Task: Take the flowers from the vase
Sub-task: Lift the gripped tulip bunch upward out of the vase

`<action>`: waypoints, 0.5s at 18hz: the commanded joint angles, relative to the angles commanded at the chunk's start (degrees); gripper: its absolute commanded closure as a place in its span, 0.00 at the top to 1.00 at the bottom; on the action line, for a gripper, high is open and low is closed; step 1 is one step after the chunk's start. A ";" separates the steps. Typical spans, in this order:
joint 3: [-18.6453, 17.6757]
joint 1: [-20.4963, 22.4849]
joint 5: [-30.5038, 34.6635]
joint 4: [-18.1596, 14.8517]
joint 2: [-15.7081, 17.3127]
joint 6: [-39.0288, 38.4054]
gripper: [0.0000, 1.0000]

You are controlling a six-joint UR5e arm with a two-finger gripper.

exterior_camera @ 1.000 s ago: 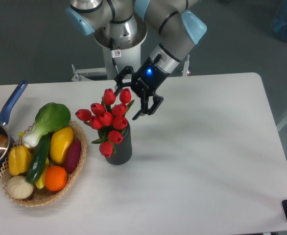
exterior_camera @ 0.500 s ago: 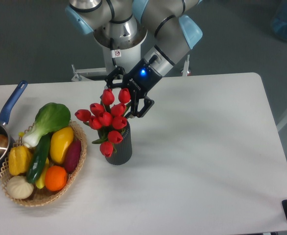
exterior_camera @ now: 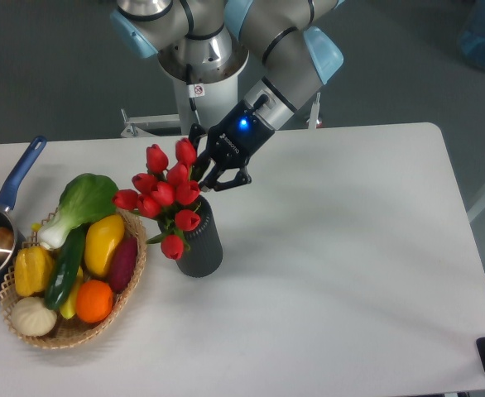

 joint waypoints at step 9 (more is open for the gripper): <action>0.18 0.88 0.00 0.09 0.00 0.09 0.00</action>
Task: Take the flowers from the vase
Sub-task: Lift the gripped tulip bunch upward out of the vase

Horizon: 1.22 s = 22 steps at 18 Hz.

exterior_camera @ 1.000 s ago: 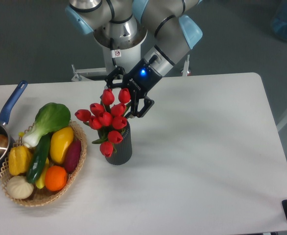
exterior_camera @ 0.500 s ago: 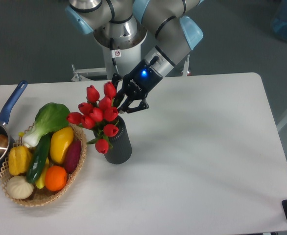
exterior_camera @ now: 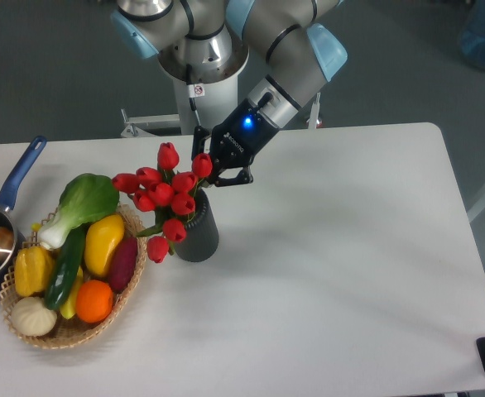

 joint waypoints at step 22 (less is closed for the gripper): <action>-0.44 3.34 1.14 -5.88 5.71 0.53 0.00</action>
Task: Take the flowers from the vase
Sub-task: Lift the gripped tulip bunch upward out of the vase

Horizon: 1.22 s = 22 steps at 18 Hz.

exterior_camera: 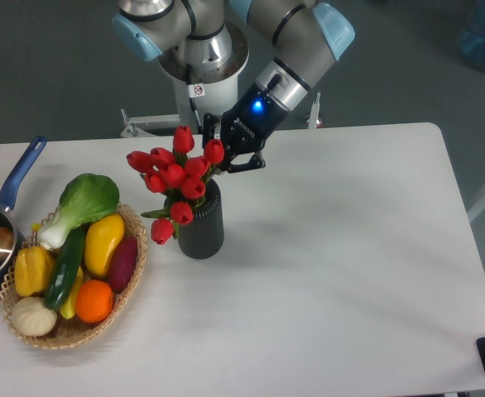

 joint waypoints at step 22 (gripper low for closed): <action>8.08 4.13 -14.41 -8.53 2.20 -4.12 0.00</action>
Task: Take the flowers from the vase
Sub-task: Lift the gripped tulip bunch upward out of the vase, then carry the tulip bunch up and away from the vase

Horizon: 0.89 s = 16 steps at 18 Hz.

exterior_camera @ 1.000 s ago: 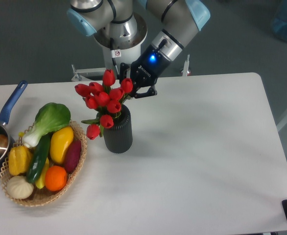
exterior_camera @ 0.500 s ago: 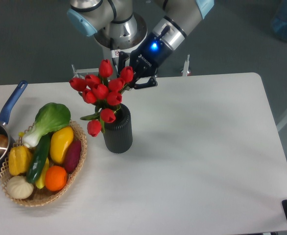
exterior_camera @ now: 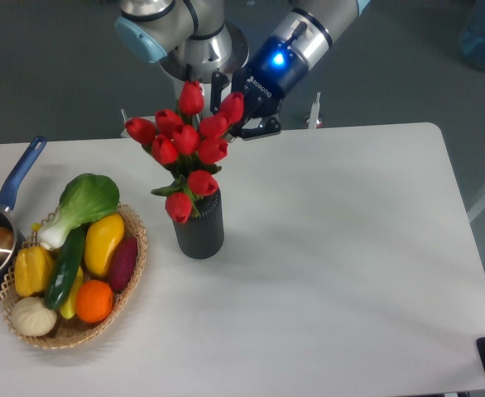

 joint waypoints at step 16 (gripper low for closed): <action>4.75 3.07 -5.10 0.00 0.00 -9.49 0.00</action>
